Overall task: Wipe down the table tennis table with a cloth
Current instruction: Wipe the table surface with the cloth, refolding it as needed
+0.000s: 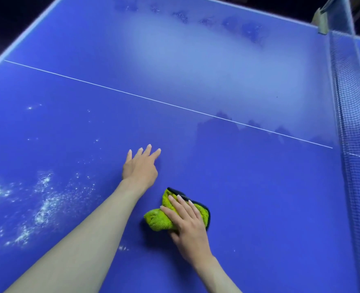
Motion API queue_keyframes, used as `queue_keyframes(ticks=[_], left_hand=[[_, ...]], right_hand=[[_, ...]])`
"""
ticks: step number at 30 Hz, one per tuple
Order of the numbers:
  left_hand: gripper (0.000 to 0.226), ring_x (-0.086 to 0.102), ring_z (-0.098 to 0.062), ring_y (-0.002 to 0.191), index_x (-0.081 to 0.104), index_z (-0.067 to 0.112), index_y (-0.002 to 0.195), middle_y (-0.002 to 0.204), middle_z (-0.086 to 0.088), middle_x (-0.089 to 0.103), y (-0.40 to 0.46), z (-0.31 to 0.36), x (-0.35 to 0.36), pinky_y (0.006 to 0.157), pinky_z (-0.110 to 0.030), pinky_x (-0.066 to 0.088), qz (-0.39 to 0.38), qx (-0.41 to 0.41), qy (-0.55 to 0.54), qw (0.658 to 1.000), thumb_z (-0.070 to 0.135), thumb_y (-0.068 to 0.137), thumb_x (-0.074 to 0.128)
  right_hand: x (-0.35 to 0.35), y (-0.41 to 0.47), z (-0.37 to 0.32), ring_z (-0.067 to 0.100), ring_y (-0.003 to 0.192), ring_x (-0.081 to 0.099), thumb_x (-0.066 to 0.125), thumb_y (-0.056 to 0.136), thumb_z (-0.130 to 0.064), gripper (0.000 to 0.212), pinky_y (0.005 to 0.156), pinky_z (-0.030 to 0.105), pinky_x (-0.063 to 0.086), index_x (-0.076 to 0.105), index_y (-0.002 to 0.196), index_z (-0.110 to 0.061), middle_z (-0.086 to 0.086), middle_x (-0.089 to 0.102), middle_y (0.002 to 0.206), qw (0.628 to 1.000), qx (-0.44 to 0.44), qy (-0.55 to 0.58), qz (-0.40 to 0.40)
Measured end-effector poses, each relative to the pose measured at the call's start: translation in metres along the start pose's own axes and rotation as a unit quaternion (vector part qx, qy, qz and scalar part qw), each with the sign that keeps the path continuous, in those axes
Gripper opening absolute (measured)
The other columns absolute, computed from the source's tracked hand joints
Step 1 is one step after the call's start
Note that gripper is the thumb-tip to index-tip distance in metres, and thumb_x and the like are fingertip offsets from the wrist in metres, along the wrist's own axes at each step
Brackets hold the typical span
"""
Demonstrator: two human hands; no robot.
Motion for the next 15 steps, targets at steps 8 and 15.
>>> queue_keyframes(ticks=[8, 15], left_hand=[[0.083, 0.011, -0.018, 0.157, 0.005, 0.035, 0.162, 0.171, 0.008, -0.001, 0.004, -0.001, 0.018, 0.127, -0.049, 0.003, 0.006, 0.007, 0.041, 0.999, 0.003, 0.095, 0.041], [0.093, 0.006, -0.014, 0.157, 0.004, 0.039, 0.161, 0.170, 0.012, -0.004, 0.005, -0.006, 0.021, 0.127, -0.051, 0.002, 0.008, -0.003, -0.002, 1.000, -0.008, 0.090, 0.040]], right_hand=[[-0.058, 0.162, 0.105, 0.016, 0.153, 0.034, 0.063, 0.078, -0.022, 0.068, 0.127, 0.037, 0.016, 0.057, 0.145, -0.033, -0.009, 0.042, 0.163, 0.990, 0.117, 0.004, 0.082], [-0.092, 0.272, 0.159, 0.021, 0.154, 0.033, 0.069, 0.087, -0.018, 0.060, 0.127, 0.042, 0.018, 0.057, 0.145, -0.028, -0.002, 0.043, 0.163, 0.976, 0.175, 0.004, 0.132]])
Point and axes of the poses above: each hand's wrist, its own y-axis towards the middle knuckle, its own x-axis out of the palm, z = x × y, the point moved 10 cm from there along y, towards the middle knuckle
